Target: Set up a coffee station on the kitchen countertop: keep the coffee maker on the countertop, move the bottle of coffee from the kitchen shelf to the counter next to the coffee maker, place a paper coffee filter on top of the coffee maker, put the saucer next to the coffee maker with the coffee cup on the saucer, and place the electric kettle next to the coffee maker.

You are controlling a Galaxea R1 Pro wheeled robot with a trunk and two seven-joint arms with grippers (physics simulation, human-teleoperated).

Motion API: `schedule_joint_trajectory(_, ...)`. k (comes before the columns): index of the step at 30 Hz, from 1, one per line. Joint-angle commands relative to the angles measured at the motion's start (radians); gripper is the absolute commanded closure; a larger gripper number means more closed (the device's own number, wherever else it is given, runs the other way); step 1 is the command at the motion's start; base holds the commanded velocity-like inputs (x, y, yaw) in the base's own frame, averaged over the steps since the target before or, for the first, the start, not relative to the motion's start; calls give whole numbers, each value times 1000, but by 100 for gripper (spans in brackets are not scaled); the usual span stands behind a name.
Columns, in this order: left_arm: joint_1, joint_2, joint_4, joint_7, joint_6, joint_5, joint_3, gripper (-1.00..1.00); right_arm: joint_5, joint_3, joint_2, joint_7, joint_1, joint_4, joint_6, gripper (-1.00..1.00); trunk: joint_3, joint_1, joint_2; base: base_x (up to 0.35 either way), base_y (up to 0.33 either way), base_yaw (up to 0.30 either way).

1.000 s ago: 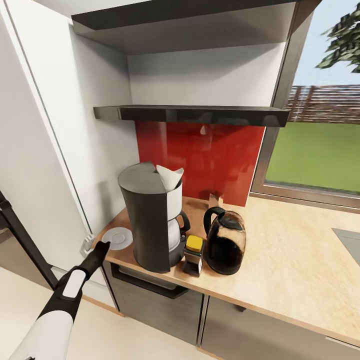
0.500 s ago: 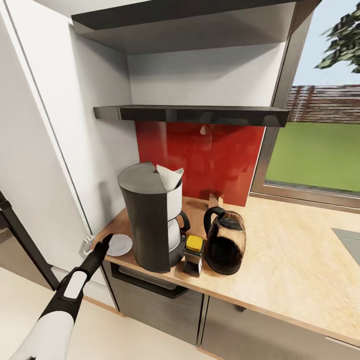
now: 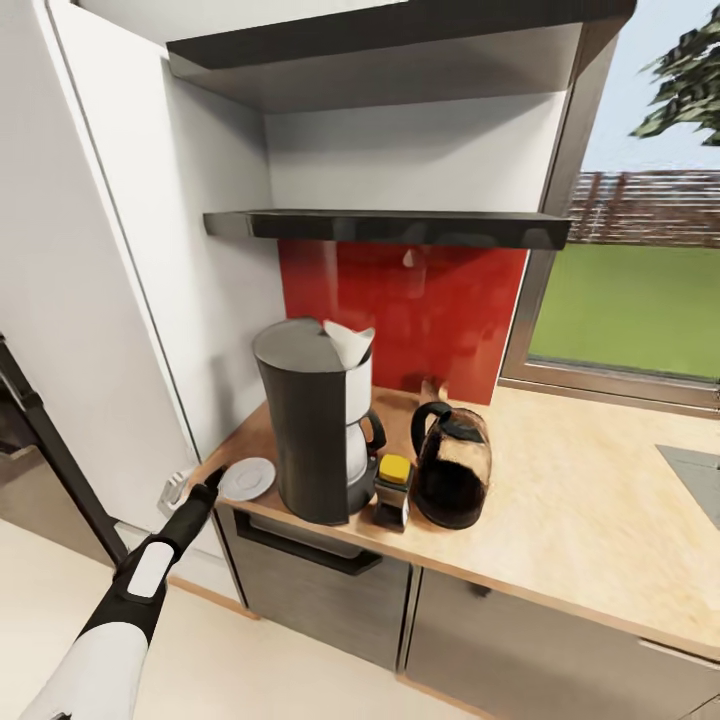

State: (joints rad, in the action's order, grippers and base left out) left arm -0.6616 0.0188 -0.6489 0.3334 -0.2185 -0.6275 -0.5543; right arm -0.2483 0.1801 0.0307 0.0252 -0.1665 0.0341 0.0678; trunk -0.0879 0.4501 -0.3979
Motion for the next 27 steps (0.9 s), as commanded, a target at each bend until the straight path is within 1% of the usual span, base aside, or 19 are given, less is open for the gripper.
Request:
schedule_joint_trajectory(1, -1, 0, 0, 4, -10, -9, -4, -100, -8, 9, 0, 2, -1, 0, 3, -100, -2, 0, -2, -310, 116, 0)
schedule_joint_trajectory(10, -1, -1, 2, 5, -10, -10, -4, -100, -8, 8, 0, 2, -1, -1, 3, -100, -2, 0, -2, -314, 118, 0)
schedule_joint_trajectory(16, 8, 4, 23, 18, -12, -13, -8, -100, -8, 8, 3, 2, -1, 0, 3, -100, -2, 0, -2, -307, 109, 0)
schedule_joint_trajectory(18, 37, 7, 23, 19, -12, -18, -8, -100, -8, 8, 3, 3, -1, 2, 3, -100, -2, 0, -2, -147, 30, 0)
schedule_joint_trajectory(19, 65, 8, 23, 24, -12, -19, -5, -100, -8, 8, 3, 3, -1, 2, 3, -100, -2, 0, -2, -38, 8, 0)
schedule_joint_trajectory(20, 70, 8, 24, 26, -12, -18, -4, -100, -8, 8, 3, 4, -1, 2, 3, -100, -2, 0, -2, -30, 6, 0)
schedule_joint_trajectory(22, 103, 3, 25, 39, -10, -13, -1, -100, -8, 8, 3, 4, -1, 3, 4, -100, -2, 0, -2, -13, 3, 0)
schedule_joint_trajectory(23, 132, 1, 25, 48, -5, -12, 2, -100, -8, 8, 3, 4, -1, 3, 4, -100, -2, 0, -2, -5, 1, 0)
schedule_joint_trajectory(24, 142, 0, 25, 51, -2, -11, 5, -100, -7, 8, 3, 4, -1, 3, 4, -100, -2, 0, -2, -4, 1, 0)
schedule_joint_trajectory(26, 195, 2, 26, 58, 33, 19, 50, -100, -6, 9, 3, 4, -1, 4, 5, -100, -2, 0, -2, -2, 0, 0)
schedule_joint_trajectory(27, 231, 5, 26, 59, 71, 46, 83, -100, -5, 10, 3, 4, -1, 4, 5, -100, -2, 0, -2, 0, 0, 0)
